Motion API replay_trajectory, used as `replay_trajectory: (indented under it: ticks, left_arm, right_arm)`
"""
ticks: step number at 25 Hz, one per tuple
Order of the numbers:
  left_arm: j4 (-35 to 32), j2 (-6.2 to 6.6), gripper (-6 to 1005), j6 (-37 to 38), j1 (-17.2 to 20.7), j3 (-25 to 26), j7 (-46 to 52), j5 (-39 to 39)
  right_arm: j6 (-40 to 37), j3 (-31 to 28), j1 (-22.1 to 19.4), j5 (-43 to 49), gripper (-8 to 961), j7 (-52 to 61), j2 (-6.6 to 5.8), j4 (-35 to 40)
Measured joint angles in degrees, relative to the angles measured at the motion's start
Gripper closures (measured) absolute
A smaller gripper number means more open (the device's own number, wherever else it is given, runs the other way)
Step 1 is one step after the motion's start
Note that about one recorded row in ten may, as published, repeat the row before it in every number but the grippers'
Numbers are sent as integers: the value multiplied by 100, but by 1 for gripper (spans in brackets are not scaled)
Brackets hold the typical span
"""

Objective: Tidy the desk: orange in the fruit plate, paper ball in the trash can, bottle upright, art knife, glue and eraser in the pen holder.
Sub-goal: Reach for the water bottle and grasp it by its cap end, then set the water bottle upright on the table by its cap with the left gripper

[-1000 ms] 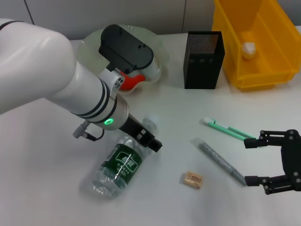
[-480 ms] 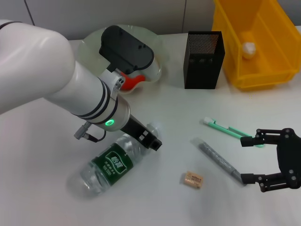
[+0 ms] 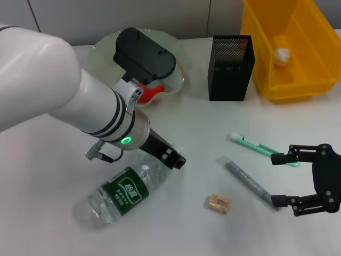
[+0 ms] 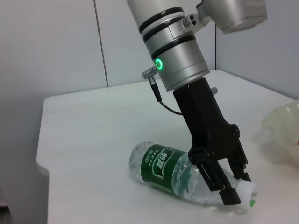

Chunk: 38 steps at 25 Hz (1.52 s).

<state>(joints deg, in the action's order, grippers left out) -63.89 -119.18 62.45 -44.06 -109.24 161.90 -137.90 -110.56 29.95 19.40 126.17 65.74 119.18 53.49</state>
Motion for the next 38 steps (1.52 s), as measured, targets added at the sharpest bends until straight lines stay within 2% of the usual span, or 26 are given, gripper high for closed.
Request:
replay_trajectory:
  ticks: [5,12,19,25,27,28,29,30,36,38]
  left_arm:
    - [-74,1,556,-46,105,4,-119,7]
    - [-487,40,555,-58,401,88,-245,11]
    - [-1133,59,556,31,896,374,-460,-49]
    - [-2004,66,555,303,1518,828,-739,-53]
    - [-2472,77,556,470,1878,979,-823,-55]
    - [-2472,77,556,470,1878,979,-823,-55]
    - [-2819,80,556,608,2155,1100,-880,-54]
    - [-2819,80,556,608,2155,1100,-880,-54]
    - [-4071,86,556,1087,3105,1613,-1137,-36]
    - [-4211,85,556,1169,3214,1683,-1161,-31]
  right_arm:
    - [-35,-52,2,-51,134,0,-2,-26]
    - [-94,-68,31,-151,134,214,-12,-21]
    - [-244,-75,37,-474,134,604,-35,150]
    - [-310,-48,102,-504,134,804,-15,278]
    - [-353,-68,118,-587,134,843,-13,279]
    - [-361,-69,118,-621,134,846,-13,280]
    - [-371,-67,118,-660,134,852,-12,280]
    - [-371,-67,118,-660,135,852,-12,280]
    - [-403,-11,138,-866,135,908,-7,281]
    - [-415,-9,146,-884,135,909,-4,272]
